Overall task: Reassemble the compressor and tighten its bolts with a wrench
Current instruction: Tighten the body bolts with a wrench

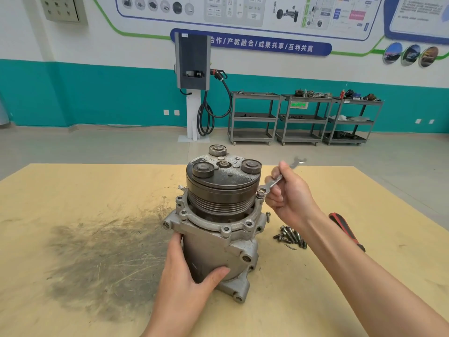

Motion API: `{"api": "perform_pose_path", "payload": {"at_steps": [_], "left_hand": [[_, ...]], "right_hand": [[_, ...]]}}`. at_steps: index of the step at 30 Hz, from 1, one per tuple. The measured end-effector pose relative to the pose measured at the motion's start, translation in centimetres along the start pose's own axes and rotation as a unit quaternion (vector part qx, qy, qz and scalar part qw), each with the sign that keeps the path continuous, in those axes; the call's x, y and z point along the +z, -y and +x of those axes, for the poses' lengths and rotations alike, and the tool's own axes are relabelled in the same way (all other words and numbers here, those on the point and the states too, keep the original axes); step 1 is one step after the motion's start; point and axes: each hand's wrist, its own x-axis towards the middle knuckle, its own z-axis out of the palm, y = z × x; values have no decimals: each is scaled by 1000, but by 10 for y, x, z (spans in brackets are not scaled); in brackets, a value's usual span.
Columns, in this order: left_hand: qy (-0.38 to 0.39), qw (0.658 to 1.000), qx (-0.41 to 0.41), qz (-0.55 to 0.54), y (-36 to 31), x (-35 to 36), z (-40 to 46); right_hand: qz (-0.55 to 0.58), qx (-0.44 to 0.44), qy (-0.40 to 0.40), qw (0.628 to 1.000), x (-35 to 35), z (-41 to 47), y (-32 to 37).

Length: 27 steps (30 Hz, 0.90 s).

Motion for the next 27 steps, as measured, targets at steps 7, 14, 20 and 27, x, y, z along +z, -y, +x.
{"api": "perform_pose_path", "payload": {"at_steps": [7, 14, 20, 27], "left_hand": [[-2, 1000, 4, 4, 2, 0, -1], [-2, 1000, 2, 0, 3, 0, 0], [-1, 1000, -1, -3, 2, 0, 1], [-7, 1000, 0, 1, 4, 0, 0]], "right_hand": [[-114, -216, -122, 962, 3, -41, -16], [-365, -421, -72, 827, 5, -60, -19], [-509, -507, -67, 693, 18, -65, -26], [-213, -285, -122, 927, 18, -34, 8]]}}
